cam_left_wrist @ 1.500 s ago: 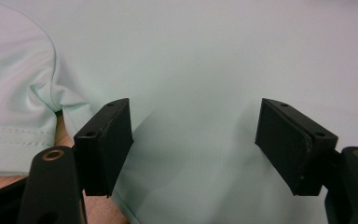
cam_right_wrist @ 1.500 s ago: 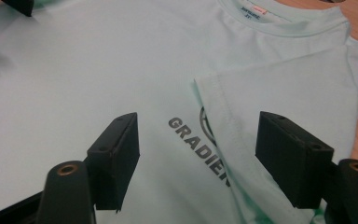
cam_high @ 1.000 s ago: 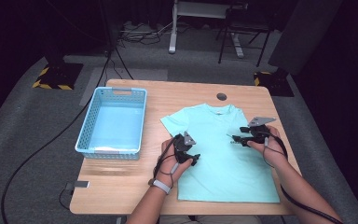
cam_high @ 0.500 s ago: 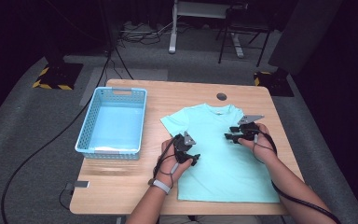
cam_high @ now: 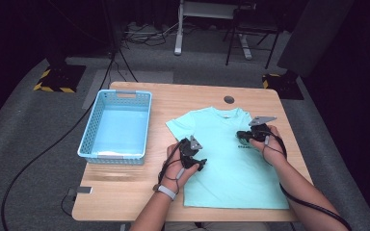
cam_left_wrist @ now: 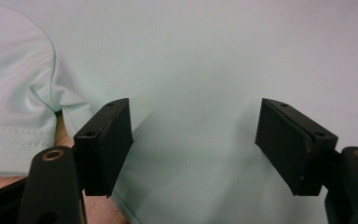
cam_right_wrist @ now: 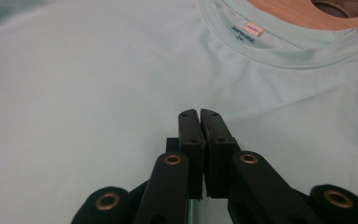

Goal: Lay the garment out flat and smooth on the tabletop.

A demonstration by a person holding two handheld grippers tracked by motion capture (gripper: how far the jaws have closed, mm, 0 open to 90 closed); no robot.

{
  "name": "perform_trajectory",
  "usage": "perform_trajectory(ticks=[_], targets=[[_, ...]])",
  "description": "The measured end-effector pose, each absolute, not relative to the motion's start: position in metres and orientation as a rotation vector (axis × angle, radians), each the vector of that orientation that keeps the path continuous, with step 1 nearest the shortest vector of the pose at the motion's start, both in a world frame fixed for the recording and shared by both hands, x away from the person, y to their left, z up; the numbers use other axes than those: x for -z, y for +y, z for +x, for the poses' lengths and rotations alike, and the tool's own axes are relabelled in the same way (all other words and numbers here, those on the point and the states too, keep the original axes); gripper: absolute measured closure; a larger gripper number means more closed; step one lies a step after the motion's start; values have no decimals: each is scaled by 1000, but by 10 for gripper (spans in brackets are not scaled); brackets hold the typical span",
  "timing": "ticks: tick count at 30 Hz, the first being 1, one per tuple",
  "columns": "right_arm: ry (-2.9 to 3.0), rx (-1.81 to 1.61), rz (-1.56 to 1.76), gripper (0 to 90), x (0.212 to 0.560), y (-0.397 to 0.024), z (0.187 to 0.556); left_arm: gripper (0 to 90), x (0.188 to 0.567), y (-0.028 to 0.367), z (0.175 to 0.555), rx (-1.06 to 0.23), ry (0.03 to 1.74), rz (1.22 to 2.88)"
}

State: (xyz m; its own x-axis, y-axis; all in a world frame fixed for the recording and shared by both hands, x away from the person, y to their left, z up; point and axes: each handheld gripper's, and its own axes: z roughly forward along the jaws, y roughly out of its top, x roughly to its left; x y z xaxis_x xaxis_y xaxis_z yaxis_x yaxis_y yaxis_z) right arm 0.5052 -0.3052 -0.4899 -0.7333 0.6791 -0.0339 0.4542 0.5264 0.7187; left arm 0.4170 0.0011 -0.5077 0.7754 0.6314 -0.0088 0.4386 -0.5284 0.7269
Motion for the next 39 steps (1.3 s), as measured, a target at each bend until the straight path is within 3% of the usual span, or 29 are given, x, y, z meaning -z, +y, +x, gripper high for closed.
perform_trajectory(ticks=[5, 9, 10, 12, 13, 15, 24, 30, 39], targets=[[2445, -1036, 933, 881, 477, -316, 508, 269, 508, 1, 417, -330, 792, 2214], [2227, -997, 1075, 880, 447, -376, 528, 269, 508, 1, 417, -330, 792, 2214], [2141, -980, 1159, 847, 439, -403, 532, 269, 508, 1, 417, -330, 792, 2214], [2016, -936, 1217, 574, 429, -433, 531, 269, 508, 1, 417, -330, 792, 2214], [1964, -934, 1223, 507, 426, -442, 527, 269, 508, 1, 417, -330, 792, 2214], [1947, -971, 1220, 473, 423, -449, 517, 269, 508, 1, 417, -331, 792, 2214], [2080, -1047, 1122, 400, 435, -430, 480, 266, 508, 1, 417, -327, 793, 2217], [2185, -1078, 1061, 346, 437, -413, 459, 178, 508, -4, 418, -346, 807, 2220], [2296, -1086, 1001, 284, 453, -393, 428, 171, 498, -10, 406, -377, 786, 2203]])
